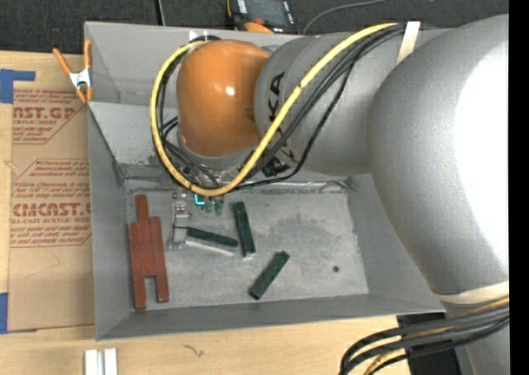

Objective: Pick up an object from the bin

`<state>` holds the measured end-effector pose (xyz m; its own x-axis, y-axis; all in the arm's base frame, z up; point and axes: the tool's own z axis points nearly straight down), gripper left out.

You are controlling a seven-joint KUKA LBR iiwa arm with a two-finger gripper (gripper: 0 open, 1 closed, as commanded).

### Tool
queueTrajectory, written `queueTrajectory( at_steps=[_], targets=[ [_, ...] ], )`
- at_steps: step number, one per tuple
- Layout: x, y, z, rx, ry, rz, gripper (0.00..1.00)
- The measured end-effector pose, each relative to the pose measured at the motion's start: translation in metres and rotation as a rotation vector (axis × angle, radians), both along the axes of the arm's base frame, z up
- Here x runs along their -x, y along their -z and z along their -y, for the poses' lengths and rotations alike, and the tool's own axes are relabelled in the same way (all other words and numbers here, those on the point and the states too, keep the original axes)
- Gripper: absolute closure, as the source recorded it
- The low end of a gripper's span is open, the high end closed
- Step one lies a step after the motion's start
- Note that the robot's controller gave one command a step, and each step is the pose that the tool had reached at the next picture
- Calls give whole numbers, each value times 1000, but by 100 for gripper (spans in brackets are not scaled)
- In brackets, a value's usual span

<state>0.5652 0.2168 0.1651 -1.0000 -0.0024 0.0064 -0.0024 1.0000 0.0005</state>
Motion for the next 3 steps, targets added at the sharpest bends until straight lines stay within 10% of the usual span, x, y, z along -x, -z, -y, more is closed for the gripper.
queueTrajectory(
  at_steps=[1, 3],
  targets=[
    [35, 100, 68, 4, 13, -2, 0],
    [16, 60, 91, 0, 242, 7, 0]
  ],
)
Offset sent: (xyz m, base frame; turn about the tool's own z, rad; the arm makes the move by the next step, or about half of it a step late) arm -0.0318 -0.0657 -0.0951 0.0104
